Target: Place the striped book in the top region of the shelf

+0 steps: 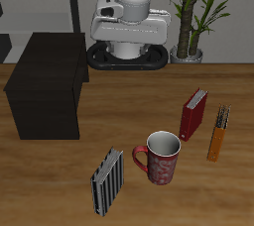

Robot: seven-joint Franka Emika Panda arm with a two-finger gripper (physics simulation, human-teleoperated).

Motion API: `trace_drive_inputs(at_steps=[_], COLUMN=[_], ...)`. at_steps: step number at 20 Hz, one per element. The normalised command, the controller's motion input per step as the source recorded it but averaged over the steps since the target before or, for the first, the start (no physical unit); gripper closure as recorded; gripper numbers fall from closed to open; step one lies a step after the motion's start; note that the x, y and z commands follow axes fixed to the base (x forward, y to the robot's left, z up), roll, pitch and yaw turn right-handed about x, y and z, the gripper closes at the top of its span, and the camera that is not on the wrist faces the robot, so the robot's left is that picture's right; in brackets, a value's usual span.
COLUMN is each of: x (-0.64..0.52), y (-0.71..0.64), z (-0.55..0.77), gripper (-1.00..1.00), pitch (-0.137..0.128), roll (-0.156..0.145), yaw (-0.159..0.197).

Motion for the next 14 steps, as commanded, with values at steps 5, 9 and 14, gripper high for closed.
trace_drive_inputs(at_steps=[5, 9, 14], x=[0.09, 0.15, 0.45], y=[-0.03, -0.05, -0.02], z=[0.04, 0.06, 0.11], gripper=[-1.0, -1.0, -1.0], pitch=[-0.003, -0.009, 0.01], roll=[-0.019, -0.026, 0.022], yaw=[0.008, 0.006, 0.029])
